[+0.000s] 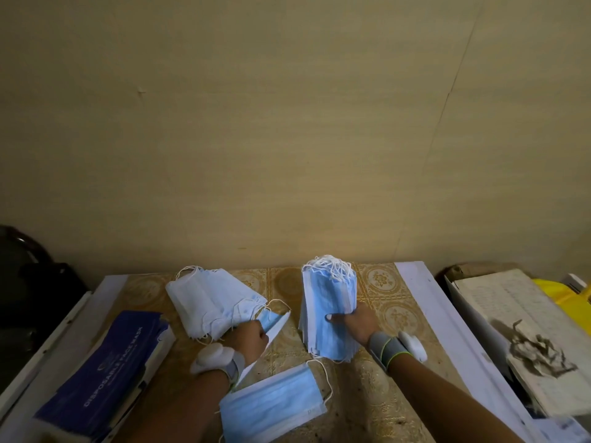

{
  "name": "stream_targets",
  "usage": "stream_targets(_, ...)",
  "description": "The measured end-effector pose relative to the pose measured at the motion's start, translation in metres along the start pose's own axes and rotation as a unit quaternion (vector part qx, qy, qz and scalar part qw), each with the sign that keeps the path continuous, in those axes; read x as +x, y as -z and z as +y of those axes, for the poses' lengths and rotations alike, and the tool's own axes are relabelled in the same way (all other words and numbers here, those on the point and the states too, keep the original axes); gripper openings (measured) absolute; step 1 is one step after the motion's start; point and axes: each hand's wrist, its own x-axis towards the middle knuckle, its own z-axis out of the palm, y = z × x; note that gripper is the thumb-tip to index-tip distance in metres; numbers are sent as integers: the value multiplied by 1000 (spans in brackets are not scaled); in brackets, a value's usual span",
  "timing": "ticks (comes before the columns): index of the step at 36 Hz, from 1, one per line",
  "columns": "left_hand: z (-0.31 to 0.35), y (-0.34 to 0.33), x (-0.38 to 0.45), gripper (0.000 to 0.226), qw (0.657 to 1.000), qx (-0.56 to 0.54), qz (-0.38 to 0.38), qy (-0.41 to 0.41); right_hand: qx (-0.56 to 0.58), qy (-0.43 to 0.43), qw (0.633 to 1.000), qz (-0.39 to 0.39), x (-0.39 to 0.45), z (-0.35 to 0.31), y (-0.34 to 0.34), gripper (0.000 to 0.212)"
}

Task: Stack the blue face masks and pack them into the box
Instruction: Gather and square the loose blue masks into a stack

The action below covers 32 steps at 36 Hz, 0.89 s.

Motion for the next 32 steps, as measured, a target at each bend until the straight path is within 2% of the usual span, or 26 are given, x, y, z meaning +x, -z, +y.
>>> stream_targets(4,0,11,7,43,986,-151,50,44,17,8,1000,17,-4,-3,2,42)
stream_targets(8,15,28,14,39,922,-356,114,98,25,3,999,30,-6,-6,2,39)
stream_targets(10,30,37,13,35,896,-418,120,91,11,5,999,31,-6,-10,2,37)
stream_targets(12,47,45,9,23,886,-447,112,55,14,8,999,28,-8,-15,0,37)
stream_targets(15,68,44,6,26,882,-463,86,4,55,19,998,15,-10,-23,-7,30)
stream_targets(18,86,36,0,17,878,-475,46,-48,97,35,995,-8,-12,-30,-15,19)
stream_targets(21,91,39,-2,28,875,-478,39,-74,188,28,981,-33,-17,-36,-18,23)
stream_targets(22,91,41,-1,31,874,-478,34,-79,206,18,978,-34,-19,-38,-18,33)
stream_targets(23,89,42,1,33,874,-478,26,-83,220,4,975,-33,-20,-38,-18,55)
stream_targets(25,86,44,1,38,878,-471,-1,-90,236,-3,971,-43,-16,-34,-20,112)
stream_targets(26,84,44,1,42,881,-463,-18,-97,243,-1,969,-56,-9,-28,-22,131)
stream_targets(27,83,42,2,46,883,-456,-33,-104,249,2,966,-69,-7,-25,-22,135)
stream_targets(28,81,42,2,50,884,-452,-45,-111,248,0,966,-75,-11,-28,-20,123)
stream_targets(30,78,42,3,53,876,-463,-70,-113,223,-1,974,-47,-18,-33,-15,77)
stream_targets(32,77,44,3,49,858,-492,-96,-109,217,0,975,-44,-11,-28,-13,45)
